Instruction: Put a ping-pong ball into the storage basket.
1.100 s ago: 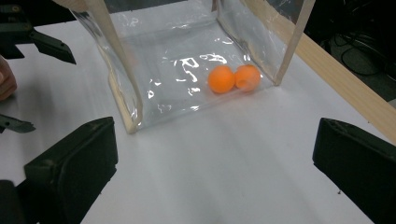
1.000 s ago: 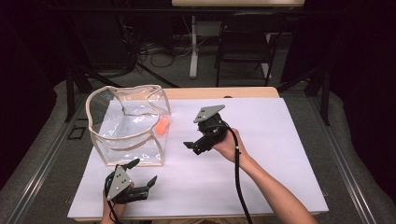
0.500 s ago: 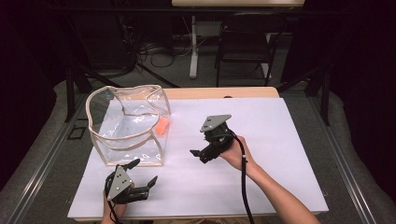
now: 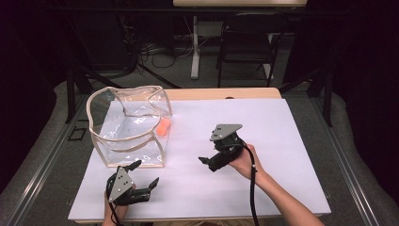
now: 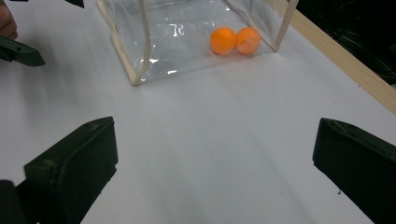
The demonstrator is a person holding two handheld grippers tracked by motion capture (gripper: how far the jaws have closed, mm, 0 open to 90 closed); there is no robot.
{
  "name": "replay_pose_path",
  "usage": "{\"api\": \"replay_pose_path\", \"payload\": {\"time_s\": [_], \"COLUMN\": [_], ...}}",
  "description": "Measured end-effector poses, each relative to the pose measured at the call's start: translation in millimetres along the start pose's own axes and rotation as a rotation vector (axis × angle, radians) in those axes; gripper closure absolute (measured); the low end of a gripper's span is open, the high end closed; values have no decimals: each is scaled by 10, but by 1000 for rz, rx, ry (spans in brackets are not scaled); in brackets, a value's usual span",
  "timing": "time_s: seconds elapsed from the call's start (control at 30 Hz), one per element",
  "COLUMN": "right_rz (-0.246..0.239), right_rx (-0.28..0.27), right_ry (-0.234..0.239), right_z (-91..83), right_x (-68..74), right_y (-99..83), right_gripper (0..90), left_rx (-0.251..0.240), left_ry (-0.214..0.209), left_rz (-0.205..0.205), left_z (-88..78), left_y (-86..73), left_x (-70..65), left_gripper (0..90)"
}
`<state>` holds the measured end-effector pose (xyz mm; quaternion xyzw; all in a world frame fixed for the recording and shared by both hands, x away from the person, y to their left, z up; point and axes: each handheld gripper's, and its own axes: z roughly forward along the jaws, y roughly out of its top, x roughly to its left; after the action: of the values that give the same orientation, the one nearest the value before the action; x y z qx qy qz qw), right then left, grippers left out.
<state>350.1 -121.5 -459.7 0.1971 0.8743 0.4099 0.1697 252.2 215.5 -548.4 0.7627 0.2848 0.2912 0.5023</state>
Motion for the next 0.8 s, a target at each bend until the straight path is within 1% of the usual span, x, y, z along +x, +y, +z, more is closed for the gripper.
{"api": "replay_pose_path", "payload": {"time_s": [0.23, 0.6, 0.8], "right_rz": [3, 14, 27], "right_rx": [4, 26, 38], "right_ry": [-16, -38, -39], "right_z": [-101, -222, -269], "right_x": [6, 22, 38], "right_y": [-108, -309, -428], "right_gripper": [0, 0, 0], "left_rx": [0, 0, 0], "left_ry": [3, 4, 5], "left_rz": [1, 3, 3], "left_z": [-11, -10, -9], "left_y": [1, 3, 5], "left_x": [1, -1, -3], "left_gripper": [158, 158, 158]}}
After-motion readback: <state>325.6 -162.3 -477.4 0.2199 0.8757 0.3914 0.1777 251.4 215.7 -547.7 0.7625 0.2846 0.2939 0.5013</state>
